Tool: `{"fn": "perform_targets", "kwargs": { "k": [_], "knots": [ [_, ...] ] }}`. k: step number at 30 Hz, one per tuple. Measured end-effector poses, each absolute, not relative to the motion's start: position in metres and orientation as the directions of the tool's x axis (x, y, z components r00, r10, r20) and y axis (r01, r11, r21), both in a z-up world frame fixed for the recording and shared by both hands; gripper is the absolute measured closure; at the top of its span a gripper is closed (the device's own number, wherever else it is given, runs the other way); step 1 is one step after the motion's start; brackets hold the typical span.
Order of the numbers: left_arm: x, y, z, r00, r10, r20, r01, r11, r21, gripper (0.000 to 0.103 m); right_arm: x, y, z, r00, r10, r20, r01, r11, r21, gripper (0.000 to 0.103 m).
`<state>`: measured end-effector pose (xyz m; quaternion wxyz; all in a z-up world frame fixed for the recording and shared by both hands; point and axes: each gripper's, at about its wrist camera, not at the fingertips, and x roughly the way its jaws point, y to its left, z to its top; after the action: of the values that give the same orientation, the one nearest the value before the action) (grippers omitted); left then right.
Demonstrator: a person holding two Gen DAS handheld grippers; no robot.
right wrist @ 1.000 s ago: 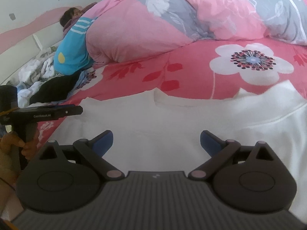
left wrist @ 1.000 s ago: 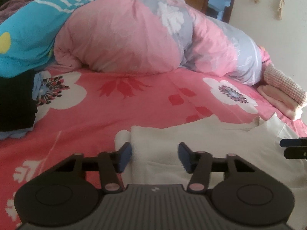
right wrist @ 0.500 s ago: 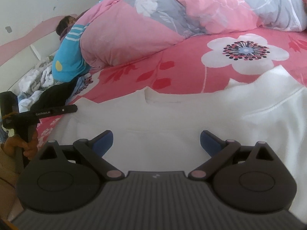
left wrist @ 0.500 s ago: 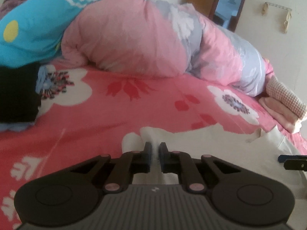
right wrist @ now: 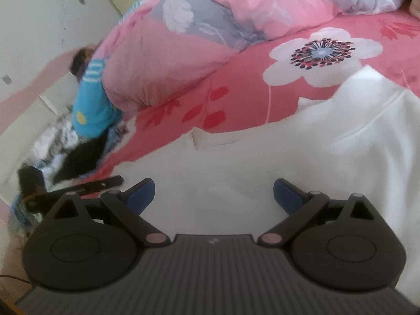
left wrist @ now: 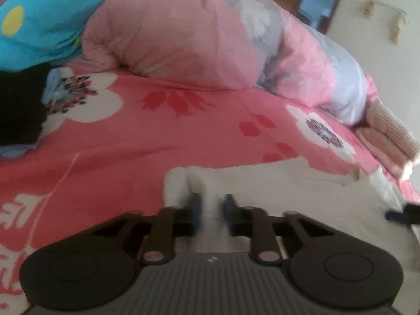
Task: Fold clothes
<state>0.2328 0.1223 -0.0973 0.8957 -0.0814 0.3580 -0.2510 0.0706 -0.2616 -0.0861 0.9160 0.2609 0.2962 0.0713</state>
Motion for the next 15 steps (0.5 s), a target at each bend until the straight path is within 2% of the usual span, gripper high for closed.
{"fn": "perform_targets", "kwargs": {
  "k": [3, 6, 9, 10, 13, 15],
  "knots": [
    [0.233, 0.126, -0.096, 0.632, -0.509, -0.584, 0.382, 0.861, -0.336, 0.091, 0.048, -0.275, -0.078, 0.841, 0.252, -0.479, 0.011, 0.877, 0.481, 0.011],
    [0.228, 0.121, -0.093, 0.656, -0.492, -0.572, 0.396, 0.870, -0.294, 0.092, 0.026, -0.297, -0.055, 0.887, 0.116, -0.448, 0.053, 0.936, 0.347, 0.011],
    [0.224, 0.118, -0.091, 0.675, -0.486, -0.555, 0.403, 0.873, -0.274, 0.092, 0.029, -0.333, -0.041, 0.888, 0.029, -0.459, 0.110, 0.956, 0.273, 0.011],
    [0.223, 0.118, -0.090, 0.680, -0.487, -0.549, 0.404, 0.873, -0.273, 0.092, 0.035, -0.346, -0.041, 0.886, 0.022, -0.464, 0.115, 0.957, 0.267, 0.013],
    [0.221, 0.118, -0.087, 0.693, -0.488, -0.531, 0.408, 0.872, -0.269, 0.092, 0.065, -0.380, -0.049, 0.857, 0.019, -0.514, 0.135, 0.956, 0.259, 0.029],
    [0.220, 0.117, -0.086, 0.699, -0.489, -0.522, 0.413, 0.872, -0.264, 0.092, 0.086, -0.396, -0.058, 0.838, 0.036, -0.544, 0.127, 0.957, 0.260, 0.030]
  ]
}}
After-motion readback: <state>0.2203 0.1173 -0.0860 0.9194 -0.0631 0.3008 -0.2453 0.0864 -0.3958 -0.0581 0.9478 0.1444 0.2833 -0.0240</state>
